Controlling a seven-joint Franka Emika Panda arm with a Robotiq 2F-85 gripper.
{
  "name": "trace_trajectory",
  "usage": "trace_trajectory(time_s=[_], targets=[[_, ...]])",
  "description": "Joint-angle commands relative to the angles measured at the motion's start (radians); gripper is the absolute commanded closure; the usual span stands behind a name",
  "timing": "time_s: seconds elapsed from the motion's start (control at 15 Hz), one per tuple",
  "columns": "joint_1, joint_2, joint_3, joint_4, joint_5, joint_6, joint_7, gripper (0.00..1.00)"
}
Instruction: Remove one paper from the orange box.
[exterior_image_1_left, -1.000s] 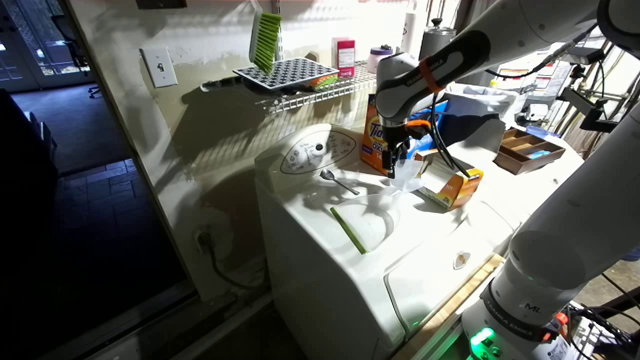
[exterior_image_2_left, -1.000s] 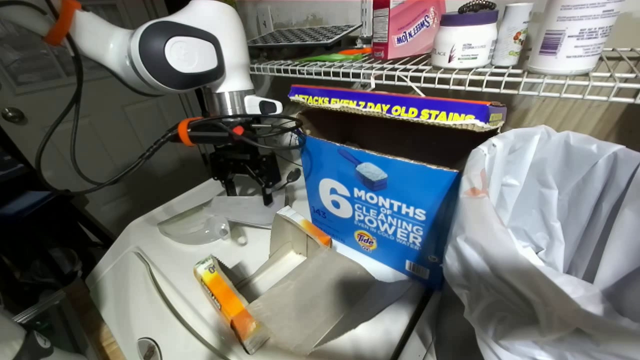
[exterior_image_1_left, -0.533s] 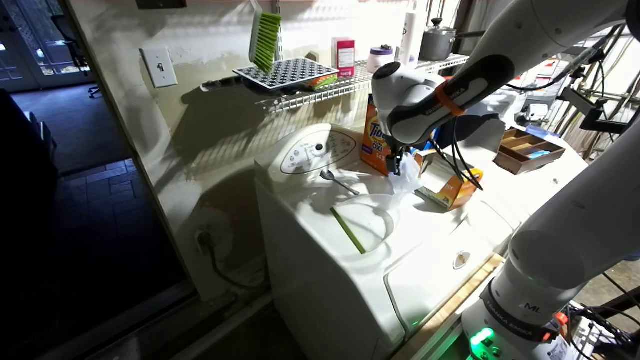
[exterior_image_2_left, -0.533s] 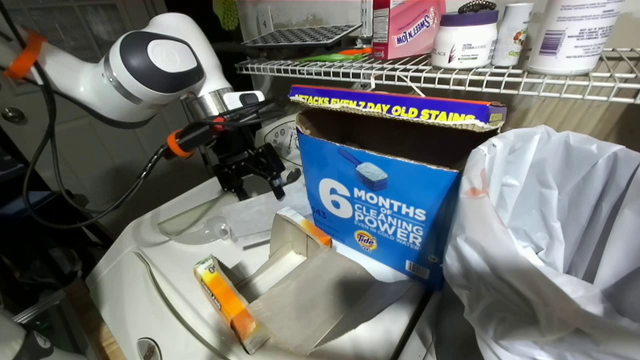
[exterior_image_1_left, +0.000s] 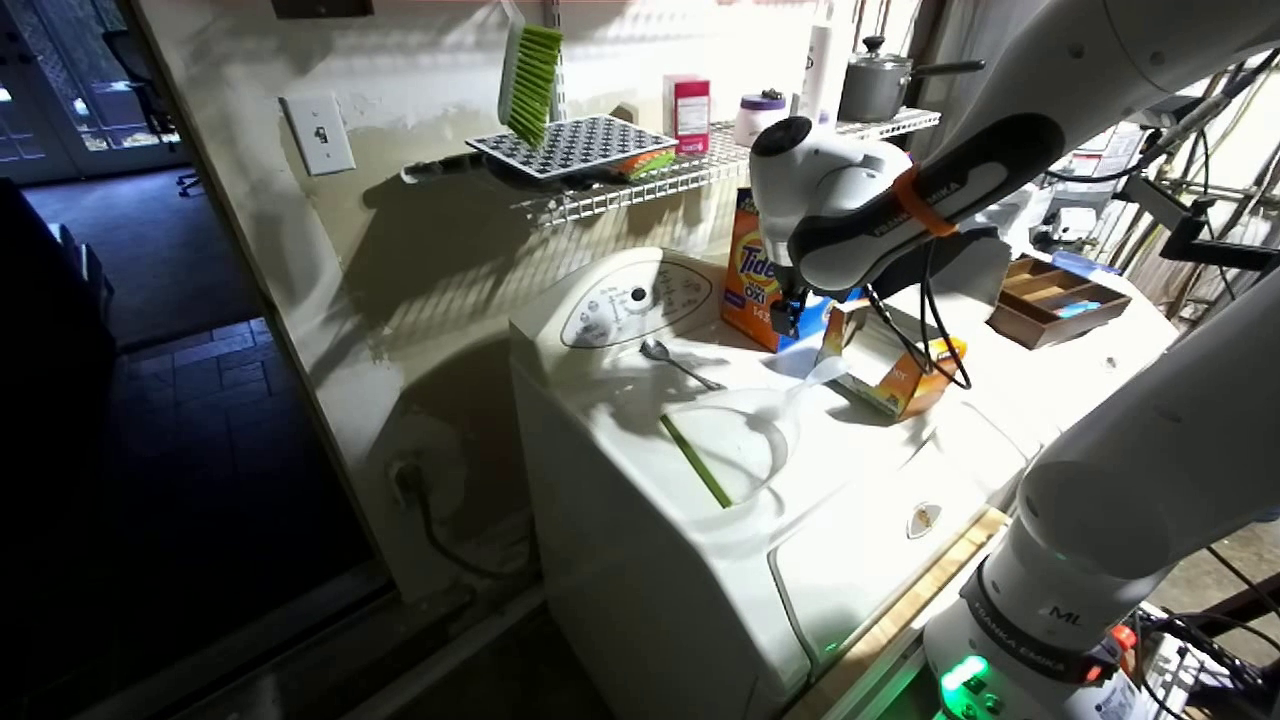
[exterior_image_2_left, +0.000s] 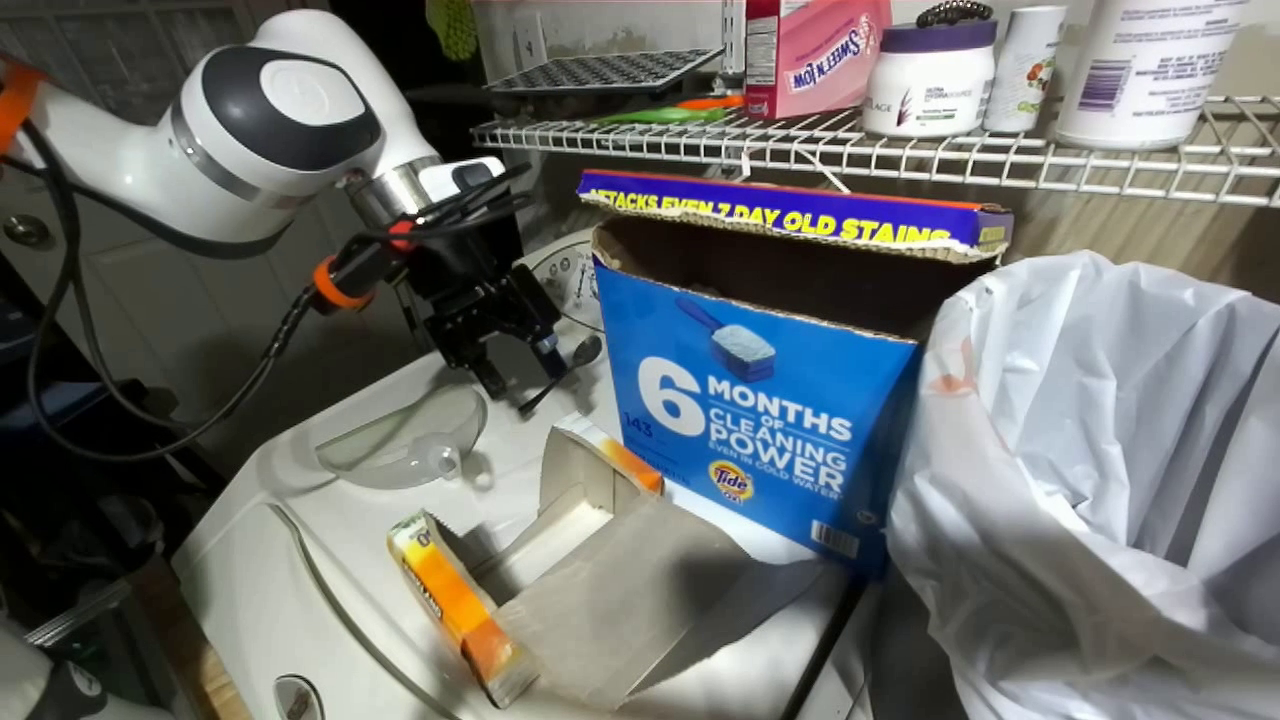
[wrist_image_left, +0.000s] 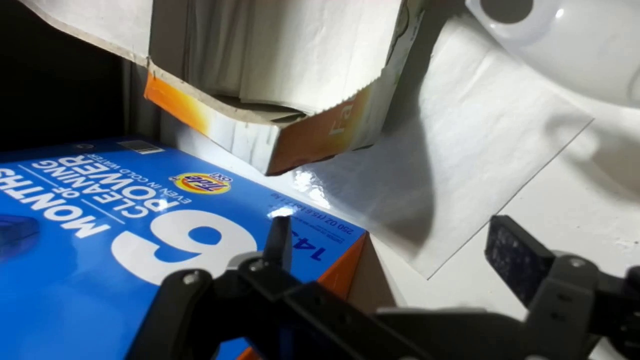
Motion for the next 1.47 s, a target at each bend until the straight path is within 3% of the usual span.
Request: trace_trajectory(time_s=[0.0, 0.67, 0.93, 1.0, 1.4], targets=[[-0.002, -0.057, -0.008, -0.010, 0.070, 0.008, 0.009, 0.00], [-0.054, -0.155, -0.042, 0.089, 0.309, -0.163, -0.029, 0.00], [-0.069, -0.174, -0.061, 0.120, 0.357, -0.194, -0.030, 0.00], [-0.074, -0.159, -0.042, 0.104, 0.318, -0.166, -0.014, 0.00], [-0.079, -0.165, -0.051, 0.112, 0.331, -0.170, -0.015, 0.00]])
